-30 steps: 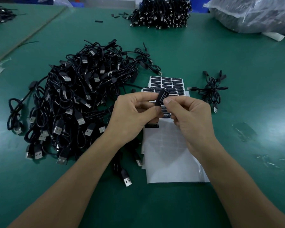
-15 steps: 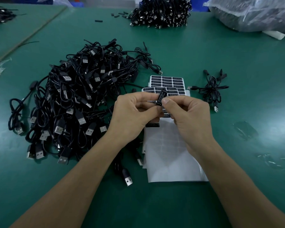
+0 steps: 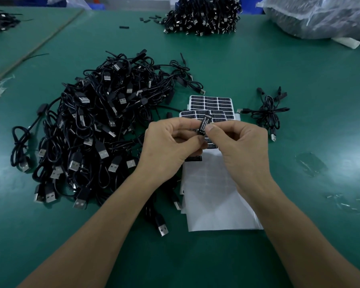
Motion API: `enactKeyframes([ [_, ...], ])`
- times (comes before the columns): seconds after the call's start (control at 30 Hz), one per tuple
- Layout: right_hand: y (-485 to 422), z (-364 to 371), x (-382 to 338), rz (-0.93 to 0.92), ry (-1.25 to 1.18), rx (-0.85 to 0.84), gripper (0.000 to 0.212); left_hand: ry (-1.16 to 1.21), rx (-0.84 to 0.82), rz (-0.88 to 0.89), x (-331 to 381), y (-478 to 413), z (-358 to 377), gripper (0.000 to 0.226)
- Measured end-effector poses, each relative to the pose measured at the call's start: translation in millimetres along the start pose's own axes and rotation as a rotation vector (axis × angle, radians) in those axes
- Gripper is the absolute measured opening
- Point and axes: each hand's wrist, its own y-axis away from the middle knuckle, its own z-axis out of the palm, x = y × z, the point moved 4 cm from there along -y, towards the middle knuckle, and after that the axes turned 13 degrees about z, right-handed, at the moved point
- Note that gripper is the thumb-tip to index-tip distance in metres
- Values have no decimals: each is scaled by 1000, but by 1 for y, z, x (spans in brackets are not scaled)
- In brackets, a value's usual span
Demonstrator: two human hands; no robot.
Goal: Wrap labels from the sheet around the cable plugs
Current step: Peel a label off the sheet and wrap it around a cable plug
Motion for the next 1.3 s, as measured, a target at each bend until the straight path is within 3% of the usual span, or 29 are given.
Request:
enactKeyframes([
  [1.0, 0, 6, 2, 92, -99, 4, 24, -41, 71, 23, 0, 2, 1, 24],
  [1.3, -3, 7, 7, 103, -89, 33, 15, -50, 59, 25, 1, 2, 1, 25],
])
